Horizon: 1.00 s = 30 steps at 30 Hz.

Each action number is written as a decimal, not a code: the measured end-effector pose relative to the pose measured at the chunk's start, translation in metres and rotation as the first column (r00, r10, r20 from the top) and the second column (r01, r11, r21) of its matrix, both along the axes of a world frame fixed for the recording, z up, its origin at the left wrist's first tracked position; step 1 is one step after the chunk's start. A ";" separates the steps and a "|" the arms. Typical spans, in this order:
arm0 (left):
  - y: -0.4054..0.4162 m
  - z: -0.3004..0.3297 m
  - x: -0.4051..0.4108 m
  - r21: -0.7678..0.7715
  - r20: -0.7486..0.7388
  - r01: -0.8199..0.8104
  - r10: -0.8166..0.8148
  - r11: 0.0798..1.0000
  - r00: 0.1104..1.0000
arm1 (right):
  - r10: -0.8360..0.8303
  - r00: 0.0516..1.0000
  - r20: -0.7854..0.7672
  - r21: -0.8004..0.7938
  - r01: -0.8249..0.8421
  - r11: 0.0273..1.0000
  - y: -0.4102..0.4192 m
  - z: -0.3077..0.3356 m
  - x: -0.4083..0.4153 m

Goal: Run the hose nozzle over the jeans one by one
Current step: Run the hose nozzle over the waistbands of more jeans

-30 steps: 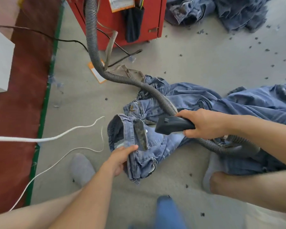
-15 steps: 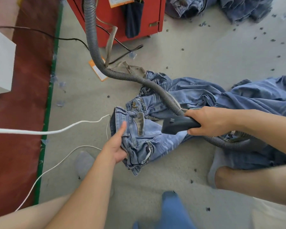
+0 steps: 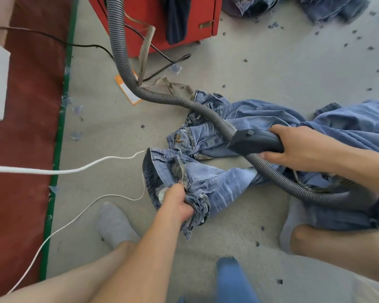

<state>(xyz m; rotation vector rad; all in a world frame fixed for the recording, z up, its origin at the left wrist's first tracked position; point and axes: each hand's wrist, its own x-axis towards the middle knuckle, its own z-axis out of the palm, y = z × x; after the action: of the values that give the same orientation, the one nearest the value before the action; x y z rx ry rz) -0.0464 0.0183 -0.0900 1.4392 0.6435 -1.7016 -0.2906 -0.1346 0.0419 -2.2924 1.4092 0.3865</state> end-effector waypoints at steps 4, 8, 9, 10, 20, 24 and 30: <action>-0.013 0.014 0.003 -0.143 -0.166 0.317 -0.338 0.938 0.926 | 0.013 1.000 -0.008 0.042 -0.012 0.999 0.005 0.000 0.002; -0.014 0.013 0.002 -0.025 0.252 0.841 -0.811 0.540 0.528 | -0.028 0.999 -0.039 0.042 0.030 0.999 0.009 -0.004 -0.001; -0.015 0.010 0.000 -0.030 0.292 0.805 -0.765 0.593 0.574 | -0.060 0.998 -0.010 0.035 0.060 0.998 0.009 -0.005 -0.002; -0.015 0.007 -0.001 -0.076 0.299 0.737 -0.690 0.671 0.659 | -0.089 0.995 0.048 0.035 0.087 0.996 0.009 -0.004 -0.002; -0.003 0.044 -0.028 -0.510 0.040 0.416 -0.462 0.753 0.886 | -0.413 0.845 0.338 0.031 0.429 0.903 -0.008 0.019 -0.008; -0.002 0.050 -0.032 -0.555 -0.072 0.378 -0.495 0.741 0.866 | -0.274 0.962 0.018 0.122 0.270 0.955 0.028 0.009 -0.003; -0.001 0.051 -0.035 -0.554 -0.084 0.387 -0.512 0.737 0.855 | -0.130 0.991 -0.008 0.150 0.130 0.980 0.058 -0.017 -0.005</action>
<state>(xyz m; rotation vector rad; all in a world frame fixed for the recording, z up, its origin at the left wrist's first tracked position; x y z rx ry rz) -0.0818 0.0170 -0.0388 1.0517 -0.0981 -2.2329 -0.2956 -0.0762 0.0252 -2.0680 1.4679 0.4338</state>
